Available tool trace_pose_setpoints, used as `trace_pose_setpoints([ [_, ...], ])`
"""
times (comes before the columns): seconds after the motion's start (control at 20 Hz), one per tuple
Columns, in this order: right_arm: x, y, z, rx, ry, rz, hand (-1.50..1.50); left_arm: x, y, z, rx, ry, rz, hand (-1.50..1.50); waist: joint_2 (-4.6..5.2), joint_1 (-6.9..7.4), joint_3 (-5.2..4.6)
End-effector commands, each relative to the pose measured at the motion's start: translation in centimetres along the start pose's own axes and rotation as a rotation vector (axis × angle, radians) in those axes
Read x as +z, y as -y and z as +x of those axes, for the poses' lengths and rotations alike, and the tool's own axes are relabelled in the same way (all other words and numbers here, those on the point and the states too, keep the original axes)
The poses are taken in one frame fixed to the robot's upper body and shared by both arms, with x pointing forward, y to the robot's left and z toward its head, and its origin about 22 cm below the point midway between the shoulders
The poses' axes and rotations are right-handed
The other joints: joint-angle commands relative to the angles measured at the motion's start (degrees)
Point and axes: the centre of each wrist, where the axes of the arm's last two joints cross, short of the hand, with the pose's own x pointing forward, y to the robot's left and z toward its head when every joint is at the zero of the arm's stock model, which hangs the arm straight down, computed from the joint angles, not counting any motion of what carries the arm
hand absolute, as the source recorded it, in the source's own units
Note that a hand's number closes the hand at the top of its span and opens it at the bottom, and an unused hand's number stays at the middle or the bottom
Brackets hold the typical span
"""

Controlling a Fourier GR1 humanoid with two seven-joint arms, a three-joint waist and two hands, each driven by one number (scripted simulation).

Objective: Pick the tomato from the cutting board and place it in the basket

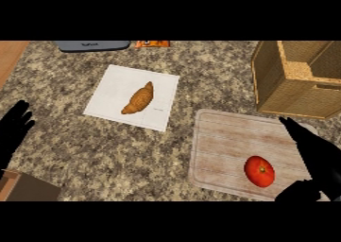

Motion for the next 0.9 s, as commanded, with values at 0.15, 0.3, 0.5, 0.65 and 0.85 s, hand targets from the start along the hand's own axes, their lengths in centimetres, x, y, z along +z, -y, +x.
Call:
trace_pose_setpoints([
  [0.15, -0.8, -3.1, -0.5, 0.026, -0.114, 0.056, -1.50, 1.4, 2.9, -7.3, 0.077, -0.279, -0.047, 0.00, 1.59, 0.52, -2.97],
  [0.3, -1.3, -3.3, -0.7, 0.013, -0.106, 0.052, -1.50, 1.3, 3.2, -7.7, 0.075, -0.281, -0.049, 0.00, 1.73, 0.12, -2.94],
  [0.5, -1.0, -3.9, -0.5, 0.015, -0.087, 0.048, -1.50, 1.4, 3.0, -7.9, 0.083, -0.292, -0.053, 0.00, 1.46, -0.16, -3.02],
  [0.65, -1.3, -4.3, -0.2, 0.008, -0.098, 0.035, -1.50, 1.7, 3.0, -8.0, 0.069, -0.292, -0.053, 0.00, 1.41, 0.42, -3.02],
  [0.85, -1.9, -5.4, -0.7, 0.012, -0.100, 0.041, -1.50, 1.0, 2.3, -7.6, 0.067, -0.296, -0.035, 0.00, 1.58, -0.24, -2.92],
])
